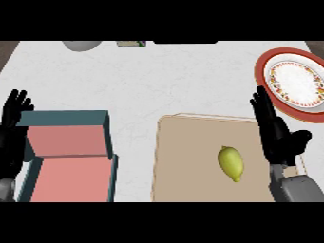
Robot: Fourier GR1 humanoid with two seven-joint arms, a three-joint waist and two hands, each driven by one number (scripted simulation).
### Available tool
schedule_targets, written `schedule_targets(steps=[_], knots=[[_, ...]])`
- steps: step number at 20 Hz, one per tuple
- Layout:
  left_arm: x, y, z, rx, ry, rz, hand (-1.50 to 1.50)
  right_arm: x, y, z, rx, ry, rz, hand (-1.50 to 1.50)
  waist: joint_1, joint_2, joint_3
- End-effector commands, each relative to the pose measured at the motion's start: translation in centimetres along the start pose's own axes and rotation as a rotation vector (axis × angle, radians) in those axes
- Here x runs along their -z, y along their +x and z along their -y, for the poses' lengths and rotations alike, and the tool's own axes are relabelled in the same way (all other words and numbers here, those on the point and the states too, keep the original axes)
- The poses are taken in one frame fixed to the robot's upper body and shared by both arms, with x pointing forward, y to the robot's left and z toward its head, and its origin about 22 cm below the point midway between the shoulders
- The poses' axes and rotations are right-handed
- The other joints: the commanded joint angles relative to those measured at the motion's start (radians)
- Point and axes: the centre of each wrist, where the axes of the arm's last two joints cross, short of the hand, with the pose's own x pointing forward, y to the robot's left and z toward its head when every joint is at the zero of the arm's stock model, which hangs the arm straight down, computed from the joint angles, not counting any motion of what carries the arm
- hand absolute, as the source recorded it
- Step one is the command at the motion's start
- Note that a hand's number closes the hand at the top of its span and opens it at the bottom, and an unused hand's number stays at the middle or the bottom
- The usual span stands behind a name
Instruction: Pick the lemon from the tray and place it in the plate
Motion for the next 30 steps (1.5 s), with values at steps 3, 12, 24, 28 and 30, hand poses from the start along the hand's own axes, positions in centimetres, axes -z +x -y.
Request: schedule_targets(steps=[3, 12, 24, 28, 30], knots=[[0.5, 3.0, 1.4, 0.029, -0.2, 0.17, 0.0, -0.4, -2.6, -0.6, 0.314, 0.34, -0.133, -1.5, 0.006, 0.003, -0.007], [0.5, 5.1, 5.1, 0.028, -0.507, 0.314, 0.0, 4.0, 0.2, 5.7, -0.183, 0.689, 0.115, -1.5, 0.006, 0.001, -0.012], [2.5, 3.3, 4.6, 0.039, -0.502, 0.299, 0.0, 4.2, 2.2, 7.3, -0.352, 0.761, -0.039, -1.5, -0.01, -0.013, -0.016], [2.7, 3.8, 3.0, 0.038, -0.527, 0.303, 0.0, 4.2, 3.4, 9.1, -0.369, 0.888, -0.132, -1.5, -0.006, -0.013, -0.016], [2.9, 3.1, 3.1, 0.039, -0.493, 0.299, 0.0, 5.1, 6.0, 9.6, -0.4, 0.951, -0.159, -1.5, -0.008, -0.014, -0.017]])
